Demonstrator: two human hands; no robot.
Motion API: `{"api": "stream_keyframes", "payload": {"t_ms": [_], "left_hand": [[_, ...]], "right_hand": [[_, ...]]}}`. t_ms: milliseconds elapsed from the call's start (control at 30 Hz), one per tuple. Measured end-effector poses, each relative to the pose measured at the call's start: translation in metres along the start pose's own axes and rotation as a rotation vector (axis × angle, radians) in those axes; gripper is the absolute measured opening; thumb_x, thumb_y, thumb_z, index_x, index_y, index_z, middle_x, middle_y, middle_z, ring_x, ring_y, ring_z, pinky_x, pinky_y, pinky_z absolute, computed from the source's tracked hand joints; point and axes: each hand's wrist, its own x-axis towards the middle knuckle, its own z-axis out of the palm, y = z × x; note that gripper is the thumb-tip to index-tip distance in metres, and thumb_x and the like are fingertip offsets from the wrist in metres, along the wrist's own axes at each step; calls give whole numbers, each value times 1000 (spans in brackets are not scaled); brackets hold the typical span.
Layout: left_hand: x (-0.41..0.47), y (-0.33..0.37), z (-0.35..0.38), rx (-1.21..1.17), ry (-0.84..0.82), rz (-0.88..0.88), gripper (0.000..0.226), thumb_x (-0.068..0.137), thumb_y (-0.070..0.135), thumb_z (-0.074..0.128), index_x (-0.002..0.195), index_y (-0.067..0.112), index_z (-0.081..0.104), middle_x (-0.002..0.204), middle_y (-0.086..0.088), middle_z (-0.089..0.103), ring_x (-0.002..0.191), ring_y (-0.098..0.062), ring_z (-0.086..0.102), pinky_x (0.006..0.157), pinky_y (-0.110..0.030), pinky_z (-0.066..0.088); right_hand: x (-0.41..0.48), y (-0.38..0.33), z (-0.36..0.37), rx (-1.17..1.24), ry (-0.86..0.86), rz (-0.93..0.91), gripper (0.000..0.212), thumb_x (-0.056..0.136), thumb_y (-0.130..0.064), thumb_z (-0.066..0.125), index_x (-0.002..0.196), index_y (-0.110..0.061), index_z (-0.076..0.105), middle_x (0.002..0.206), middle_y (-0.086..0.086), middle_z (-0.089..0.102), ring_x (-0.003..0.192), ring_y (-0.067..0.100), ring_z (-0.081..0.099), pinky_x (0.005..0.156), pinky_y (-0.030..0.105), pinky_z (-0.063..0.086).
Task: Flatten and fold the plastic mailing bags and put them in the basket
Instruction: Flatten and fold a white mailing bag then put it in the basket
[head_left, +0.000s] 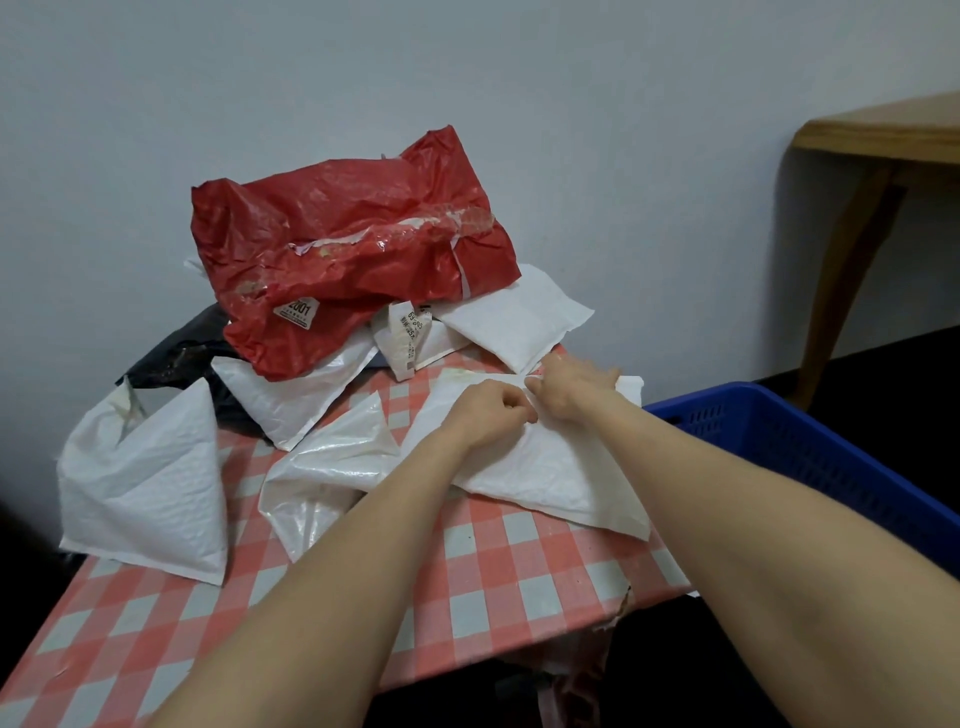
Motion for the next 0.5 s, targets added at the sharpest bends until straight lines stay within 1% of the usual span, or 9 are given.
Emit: {"api": "stream_keyframes", "payload": {"t_ms": [67,100,200,267,333,367,433,467,500], "left_hand": [[3,-2,2,0,40,-2,25,82,13,51,85,24,74,98,7,72,97,-11,61,89,-31,48],[4,-3,3,-2,50,-5,25,81,13,51,82,27,73,96,8,72,96,-11,62,89,-32,49],[4,0,3,16,44,-1,23,81,14,54,79,31,69,98,8,71,96,-10,62,88,-31,50],[3,2,3,23,37,-3,23,82,13,54,81,30,69,100,7,71,98,-11,61,88,-30,49],[1,4,3,18,34,1,28,81,8,50,81,29,69,99,7,71,98,-11,62,89,-29,49],[-2,5,3,11,26,7,33,80,3,47,80,29,69,98,7,71,99,-11,62,89,-27,49],[-7,8,5,-11,-2,21,41,76,-4,41,80,25,69,98,3,71,101,-13,63,92,-26,47],[-10,9,5,-23,-13,28,43,75,-7,39,80,23,70,99,2,71,102,-14,63,93,-25,46],[-13,10,6,-32,-19,30,45,74,-8,37,80,23,70,98,2,71,103,-15,62,93,-25,46]], "right_hand": [[-2,-1,-1,-32,22,5,33,97,-35,39,122,-19,52,126,5,53,121,29,46,110,55,22],[-2,-1,-1,-39,28,10,30,97,-32,41,120,-18,54,125,6,54,120,29,47,108,51,27],[-5,1,-2,50,13,26,25,94,-21,46,116,-18,57,119,6,57,112,29,53,91,38,42],[-8,2,-1,130,-3,28,17,92,-16,45,102,-15,58,109,6,59,101,29,57,79,35,46],[-13,3,-1,189,-19,30,9,91,-16,47,86,-13,54,103,8,58,93,29,57,77,35,48],[-16,3,-1,218,-35,30,8,90,-18,49,88,-12,54,105,9,58,95,29,57,80,36,49],[-24,4,0,256,-58,22,22,89,-24,58,106,-10,59,114,9,59,105,30,57,86,37,49],[-30,5,0,265,-63,24,28,88,-26,61,111,-9,60,116,9,59,108,30,57,88,37,49],[-36,6,0,281,-75,38,29,87,-28,64,110,-10,60,116,9,59,108,30,58,90,37,50]]}}
